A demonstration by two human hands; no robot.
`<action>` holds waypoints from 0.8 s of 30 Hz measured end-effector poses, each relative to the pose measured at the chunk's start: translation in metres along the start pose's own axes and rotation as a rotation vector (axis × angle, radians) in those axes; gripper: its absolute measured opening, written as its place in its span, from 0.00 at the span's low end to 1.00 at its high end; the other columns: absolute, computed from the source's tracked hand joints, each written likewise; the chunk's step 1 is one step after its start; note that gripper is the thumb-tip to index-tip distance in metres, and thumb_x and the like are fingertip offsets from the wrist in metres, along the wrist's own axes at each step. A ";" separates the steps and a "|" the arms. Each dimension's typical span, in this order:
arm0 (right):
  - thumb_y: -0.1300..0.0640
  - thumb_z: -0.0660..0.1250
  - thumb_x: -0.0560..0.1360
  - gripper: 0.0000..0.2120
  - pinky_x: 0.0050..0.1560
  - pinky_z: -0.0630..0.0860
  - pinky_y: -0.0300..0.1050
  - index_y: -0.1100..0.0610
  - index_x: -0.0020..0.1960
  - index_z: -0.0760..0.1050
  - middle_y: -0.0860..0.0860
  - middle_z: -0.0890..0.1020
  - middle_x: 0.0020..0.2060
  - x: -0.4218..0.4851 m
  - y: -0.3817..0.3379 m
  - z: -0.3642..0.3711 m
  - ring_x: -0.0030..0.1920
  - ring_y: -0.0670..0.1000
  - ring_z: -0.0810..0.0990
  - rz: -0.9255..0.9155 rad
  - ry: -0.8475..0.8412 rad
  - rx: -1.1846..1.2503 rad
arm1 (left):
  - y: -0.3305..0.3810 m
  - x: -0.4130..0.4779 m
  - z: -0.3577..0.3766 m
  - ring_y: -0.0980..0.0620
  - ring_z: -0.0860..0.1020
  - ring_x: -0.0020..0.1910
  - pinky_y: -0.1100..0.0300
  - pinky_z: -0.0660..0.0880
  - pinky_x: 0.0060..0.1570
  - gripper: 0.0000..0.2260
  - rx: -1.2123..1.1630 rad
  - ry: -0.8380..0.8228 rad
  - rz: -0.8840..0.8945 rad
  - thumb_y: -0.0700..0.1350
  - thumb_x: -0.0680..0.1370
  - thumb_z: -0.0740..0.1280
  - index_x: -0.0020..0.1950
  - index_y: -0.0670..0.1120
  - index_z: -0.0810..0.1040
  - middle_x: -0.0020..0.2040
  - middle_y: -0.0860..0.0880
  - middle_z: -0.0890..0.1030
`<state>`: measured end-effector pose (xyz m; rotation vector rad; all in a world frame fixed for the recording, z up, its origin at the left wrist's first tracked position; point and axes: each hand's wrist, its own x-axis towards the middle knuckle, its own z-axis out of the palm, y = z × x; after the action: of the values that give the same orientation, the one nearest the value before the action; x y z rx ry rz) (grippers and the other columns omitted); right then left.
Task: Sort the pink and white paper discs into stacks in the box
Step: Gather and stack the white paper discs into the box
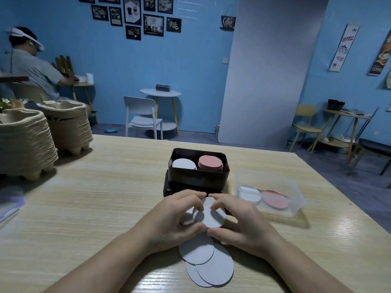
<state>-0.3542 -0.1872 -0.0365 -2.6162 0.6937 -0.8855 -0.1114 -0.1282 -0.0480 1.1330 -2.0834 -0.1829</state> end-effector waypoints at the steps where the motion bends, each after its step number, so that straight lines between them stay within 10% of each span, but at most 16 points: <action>1: 0.42 0.77 0.74 0.17 0.55 0.75 0.39 0.45 0.55 0.73 0.45 0.82 0.61 0.000 0.001 0.000 0.68 0.41 0.77 -0.012 0.007 -0.001 | 0.000 -0.001 -0.001 0.64 0.72 0.71 0.68 0.72 0.63 0.12 -0.019 -0.002 -0.008 0.58 0.77 0.73 0.54 0.54 0.77 0.68 0.58 0.77; 15: 0.32 0.73 0.72 0.20 0.62 0.77 0.36 0.48 0.50 0.80 0.52 0.81 0.68 0.000 0.004 0.007 0.67 0.43 0.80 -0.097 0.027 0.021 | -0.003 -0.001 -0.002 0.58 0.80 0.59 0.59 0.80 0.52 0.14 0.051 -0.016 0.042 0.54 0.71 0.81 0.50 0.56 0.79 0.64 0.58 0.80; 24: 0.43 0.76 0.72 0.16 0.54 0.79 0.43 0.50 0.52 0.78 0.48 0.80 0.65 0.007 -0.003 -0.001 0.59 0.48 0.81 -0.137 -0.076 -0.117 | 0.001 -0.003 -0.004 0.60 0.79 0.55 0.61 0.79 0.49 0.14 0.077 -0.025 0.034 0.58 0.72 0.78 0.50 0.54 0.78 0.61 0.60 0.76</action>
<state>-0.3492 -0.1885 -0.0310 -2.8140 0.5684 -0.7999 -0.1083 -0.1250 -0.0463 1.1452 -2.1467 -0.1022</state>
